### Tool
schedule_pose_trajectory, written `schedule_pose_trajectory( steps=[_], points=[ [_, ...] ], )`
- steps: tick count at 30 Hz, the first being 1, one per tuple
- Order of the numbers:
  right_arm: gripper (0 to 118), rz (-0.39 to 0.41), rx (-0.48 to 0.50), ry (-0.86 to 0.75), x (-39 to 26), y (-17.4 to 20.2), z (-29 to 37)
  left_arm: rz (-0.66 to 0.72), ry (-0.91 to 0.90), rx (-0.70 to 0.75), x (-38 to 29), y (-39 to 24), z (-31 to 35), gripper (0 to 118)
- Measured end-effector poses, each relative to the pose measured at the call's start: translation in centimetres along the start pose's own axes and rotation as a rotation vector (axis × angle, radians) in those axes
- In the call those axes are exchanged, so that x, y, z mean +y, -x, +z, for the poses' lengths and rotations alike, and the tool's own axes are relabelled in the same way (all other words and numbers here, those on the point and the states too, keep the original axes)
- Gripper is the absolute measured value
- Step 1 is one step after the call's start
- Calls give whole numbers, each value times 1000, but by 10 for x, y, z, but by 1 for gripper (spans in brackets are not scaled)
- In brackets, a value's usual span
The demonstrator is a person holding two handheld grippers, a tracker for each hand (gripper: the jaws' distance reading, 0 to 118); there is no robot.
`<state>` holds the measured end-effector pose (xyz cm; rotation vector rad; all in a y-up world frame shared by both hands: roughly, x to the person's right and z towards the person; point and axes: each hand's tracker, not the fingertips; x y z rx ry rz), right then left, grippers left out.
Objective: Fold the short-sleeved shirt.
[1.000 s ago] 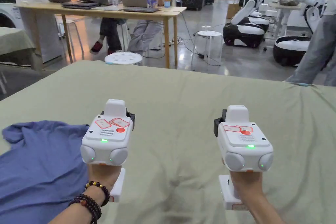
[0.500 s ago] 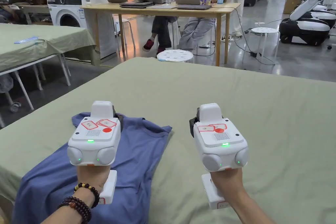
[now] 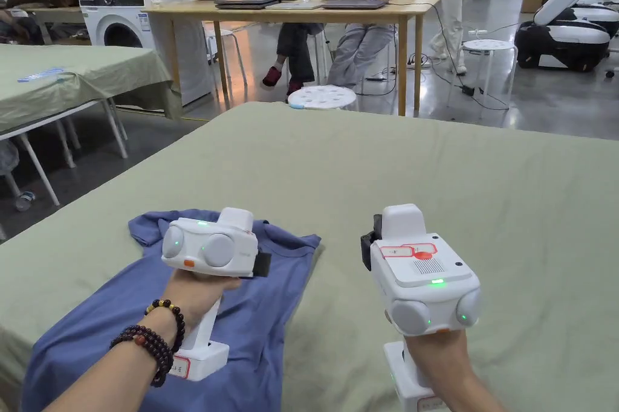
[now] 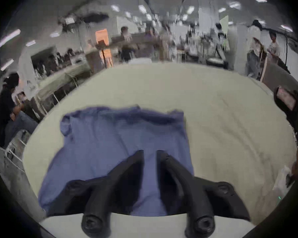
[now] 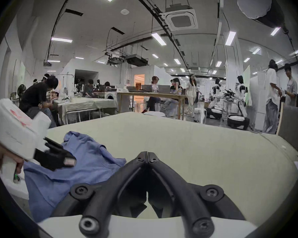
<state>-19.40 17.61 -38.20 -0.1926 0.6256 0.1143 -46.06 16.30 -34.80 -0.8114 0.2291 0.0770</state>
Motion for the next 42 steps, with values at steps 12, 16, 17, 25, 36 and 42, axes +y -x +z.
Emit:
schedule_pose_trajectory(
  steps=[12, 16, 17, 25, 36, 42],
  points=[
    [0, 42, 59, 31, -19, 2, -20, 52, 76, -10, -13, 4, -65, 94],
    [0, 54, 63, 37, -21, 4, -20, 24, 40, 34, -9, -1, -57, 39],
    [0, 50, 67, 38, -22, 4, -20, 26, 35, 44, -9, 0, -55, 22],
    [0, 51, 66, 49, -28, -2, -16, 28, -54, 61, -18, 8, -43, 8],
    [0, 11, -70, 51, -32, -71, 6, -33, -233, 28, 24, -37, -9, 8],
    [0, -5, -236, 47, -32, -140, 39, -161, -301, -115, 54, -148, -3, 8]
  ],
)
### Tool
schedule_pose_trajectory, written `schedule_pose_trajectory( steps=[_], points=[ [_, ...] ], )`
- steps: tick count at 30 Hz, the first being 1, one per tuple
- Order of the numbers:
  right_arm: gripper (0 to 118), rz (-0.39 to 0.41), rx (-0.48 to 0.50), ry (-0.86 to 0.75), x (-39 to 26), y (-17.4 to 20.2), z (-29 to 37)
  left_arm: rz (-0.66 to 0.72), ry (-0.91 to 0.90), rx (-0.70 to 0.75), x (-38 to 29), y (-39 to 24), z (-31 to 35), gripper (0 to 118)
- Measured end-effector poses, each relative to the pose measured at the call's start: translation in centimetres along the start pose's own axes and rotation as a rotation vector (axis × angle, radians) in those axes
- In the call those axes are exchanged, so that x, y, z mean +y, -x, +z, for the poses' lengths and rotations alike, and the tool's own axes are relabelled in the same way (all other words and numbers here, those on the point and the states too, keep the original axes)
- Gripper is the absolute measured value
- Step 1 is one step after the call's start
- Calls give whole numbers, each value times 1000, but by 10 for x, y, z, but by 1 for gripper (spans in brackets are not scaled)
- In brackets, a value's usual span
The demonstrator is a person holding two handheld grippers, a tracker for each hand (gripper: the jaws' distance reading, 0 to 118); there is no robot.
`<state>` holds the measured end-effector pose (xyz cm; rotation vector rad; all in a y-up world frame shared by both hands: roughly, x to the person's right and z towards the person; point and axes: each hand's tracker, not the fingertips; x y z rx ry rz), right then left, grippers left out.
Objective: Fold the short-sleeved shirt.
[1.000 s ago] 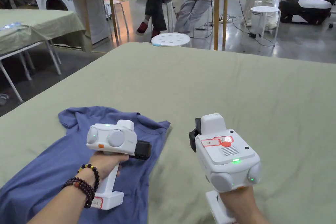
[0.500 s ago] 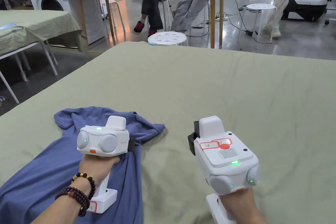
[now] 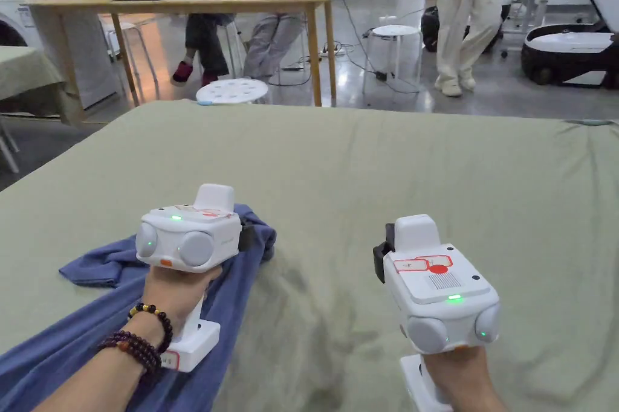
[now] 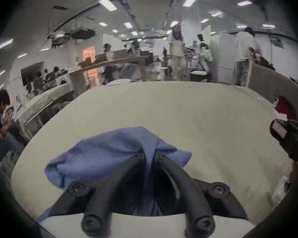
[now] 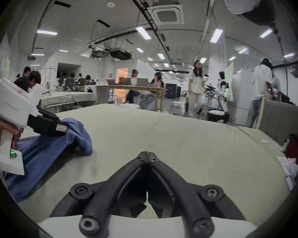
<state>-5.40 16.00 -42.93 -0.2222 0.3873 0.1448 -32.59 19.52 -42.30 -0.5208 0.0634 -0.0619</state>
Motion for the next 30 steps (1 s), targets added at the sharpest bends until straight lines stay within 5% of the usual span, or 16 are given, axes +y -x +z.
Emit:
schedule_pose_trajectory(
  steps=[16, 20, 24, 27, 29, 30],
  points=[
    [0, -81, -607, 66, -17, -278, 136, -219, -101, -682, 63, -400, -27, 8],
    [0, -96, -678, 90, -33, -318, 167, -314, -64, -807, 33, -471, -21, 8],
    [0, -112, -700, 111, -48, -334, 181, -445, 19, -690, -1, -503, -25, 8],
    [0, -124, -693, 120, -57, -334, 184, -416, 40, -691, -4, -501, -31, 9],
    [0, -129, -683, 127, -59, -331, 181, -400, 20, -647, 0, -498, -30, 31],
    [0, -133, -675, 131, -59, -329, 179, -404, -11, -610, 5, -497, -32, 69]
  ],
)
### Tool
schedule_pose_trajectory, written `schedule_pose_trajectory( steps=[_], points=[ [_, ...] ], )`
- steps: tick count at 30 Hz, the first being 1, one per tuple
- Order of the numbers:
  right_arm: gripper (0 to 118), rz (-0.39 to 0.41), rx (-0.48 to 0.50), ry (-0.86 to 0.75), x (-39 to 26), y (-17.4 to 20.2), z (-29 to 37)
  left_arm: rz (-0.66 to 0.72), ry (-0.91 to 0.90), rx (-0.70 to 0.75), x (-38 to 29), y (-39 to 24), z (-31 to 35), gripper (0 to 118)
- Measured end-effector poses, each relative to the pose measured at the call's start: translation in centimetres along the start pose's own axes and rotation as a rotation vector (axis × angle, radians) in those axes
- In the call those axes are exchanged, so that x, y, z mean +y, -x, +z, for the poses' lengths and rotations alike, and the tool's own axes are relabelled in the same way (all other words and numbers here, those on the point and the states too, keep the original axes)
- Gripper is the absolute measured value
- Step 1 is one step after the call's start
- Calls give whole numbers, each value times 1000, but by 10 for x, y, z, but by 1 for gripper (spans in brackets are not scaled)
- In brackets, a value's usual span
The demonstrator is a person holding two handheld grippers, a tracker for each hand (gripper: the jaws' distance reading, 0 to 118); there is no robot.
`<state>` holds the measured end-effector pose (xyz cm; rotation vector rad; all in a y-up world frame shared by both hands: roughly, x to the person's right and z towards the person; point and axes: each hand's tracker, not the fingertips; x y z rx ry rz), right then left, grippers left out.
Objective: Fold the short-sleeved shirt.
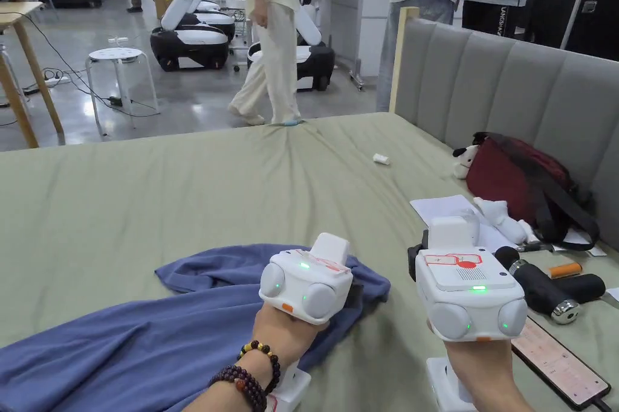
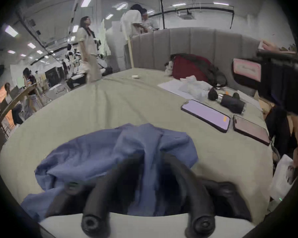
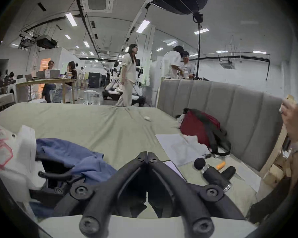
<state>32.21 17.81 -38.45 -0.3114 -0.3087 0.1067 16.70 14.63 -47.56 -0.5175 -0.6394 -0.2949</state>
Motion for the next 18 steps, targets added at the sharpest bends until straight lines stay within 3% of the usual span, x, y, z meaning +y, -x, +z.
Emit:
schedule_pose_trajectory(
  steps=[2, 4, 8, 10, 12, 13, 14, 15, 18],
  points=[
    [0, -2, 14, 2, 1, 7, 1, 2, -48, 24, 7, 11, 11, 115],
    [0, 0, 30, -9, 4, 15, 5, 55, -128, 8, 16, 27, 30, 117],
    [0, -10, 76, -28, 14, 40, 12, 85, -171, 128, 25, 65, 73, 116],
    [0, -18, 105, -42, 18, 56, 18, 111, -218, 176, 17, 92, 102, 94],
    [0, -19, 144, -58, 22, 75, 24, 157, -222, 223, 2, 124, 123, 52],
    [0, -16, 162, -62, 24, 86, 28, 176, -208, 258, -7, 140, 137, 40],
    [0, -11, 180, -64, 25, 96, 30, 186, -194, 304, -17, 152, 148, 40],
    [0, -7, 199, -67, 26, 106, 33, 190, -183, 347, -28, 165, 159, 3],
    [0, 4, 256, -73, 27, 135, 42, 245, -143, 405, -62, 205, 194, 0]
  ],
)
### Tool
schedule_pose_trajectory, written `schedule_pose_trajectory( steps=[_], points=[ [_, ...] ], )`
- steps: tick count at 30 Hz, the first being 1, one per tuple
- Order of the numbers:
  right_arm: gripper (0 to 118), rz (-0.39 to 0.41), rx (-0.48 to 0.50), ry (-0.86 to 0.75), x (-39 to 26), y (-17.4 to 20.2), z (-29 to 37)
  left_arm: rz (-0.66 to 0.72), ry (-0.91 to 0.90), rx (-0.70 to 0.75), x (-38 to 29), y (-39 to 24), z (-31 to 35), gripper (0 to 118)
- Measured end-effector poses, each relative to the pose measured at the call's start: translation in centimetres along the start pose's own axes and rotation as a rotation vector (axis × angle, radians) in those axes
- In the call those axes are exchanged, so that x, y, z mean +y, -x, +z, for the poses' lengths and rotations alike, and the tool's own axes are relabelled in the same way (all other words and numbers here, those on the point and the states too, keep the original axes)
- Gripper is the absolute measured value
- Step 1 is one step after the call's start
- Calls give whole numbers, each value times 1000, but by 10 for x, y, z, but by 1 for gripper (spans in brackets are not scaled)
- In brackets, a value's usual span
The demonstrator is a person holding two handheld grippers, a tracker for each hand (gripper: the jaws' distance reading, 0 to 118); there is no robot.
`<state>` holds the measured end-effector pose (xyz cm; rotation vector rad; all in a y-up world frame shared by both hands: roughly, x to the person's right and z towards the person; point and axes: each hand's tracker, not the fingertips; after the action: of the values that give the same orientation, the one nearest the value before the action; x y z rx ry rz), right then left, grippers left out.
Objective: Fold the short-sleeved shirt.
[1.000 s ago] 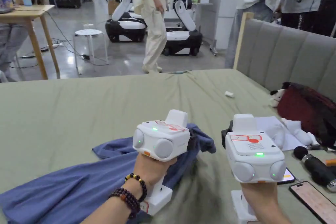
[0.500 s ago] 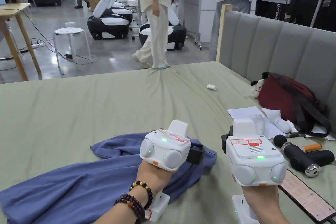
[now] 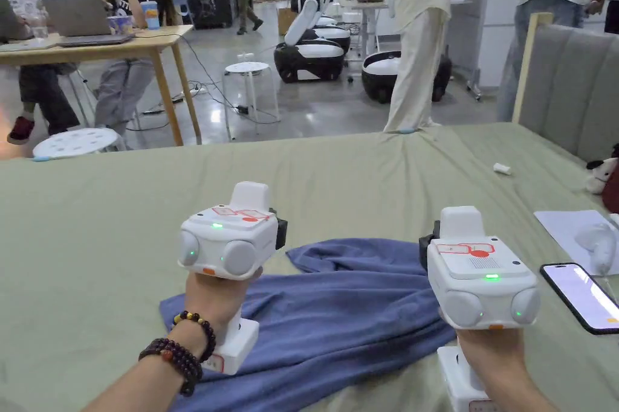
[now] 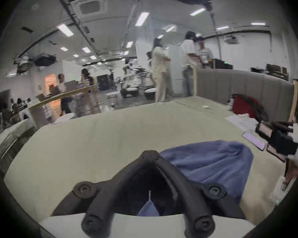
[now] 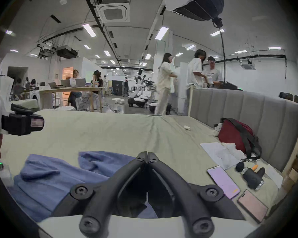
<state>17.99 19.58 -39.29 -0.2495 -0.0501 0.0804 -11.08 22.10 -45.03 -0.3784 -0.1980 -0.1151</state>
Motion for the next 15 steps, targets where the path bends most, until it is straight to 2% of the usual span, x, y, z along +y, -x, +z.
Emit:
schedule_pose_trajectory(
  steps=[6, 12, 15],
  points=[
    [0, 41, 75, -5, 3, 48, -4, 54, 80, 153, -29, 79, 18, 0],
    [0, 68, 96, -8, 7, 71, -19, 125, 115, 203, -46, 115, 11, 0],
    [0, 69, 98, -4, 7, 74, -27, 150, 206, 196, -50, 127, -8, 0]
  ],
)
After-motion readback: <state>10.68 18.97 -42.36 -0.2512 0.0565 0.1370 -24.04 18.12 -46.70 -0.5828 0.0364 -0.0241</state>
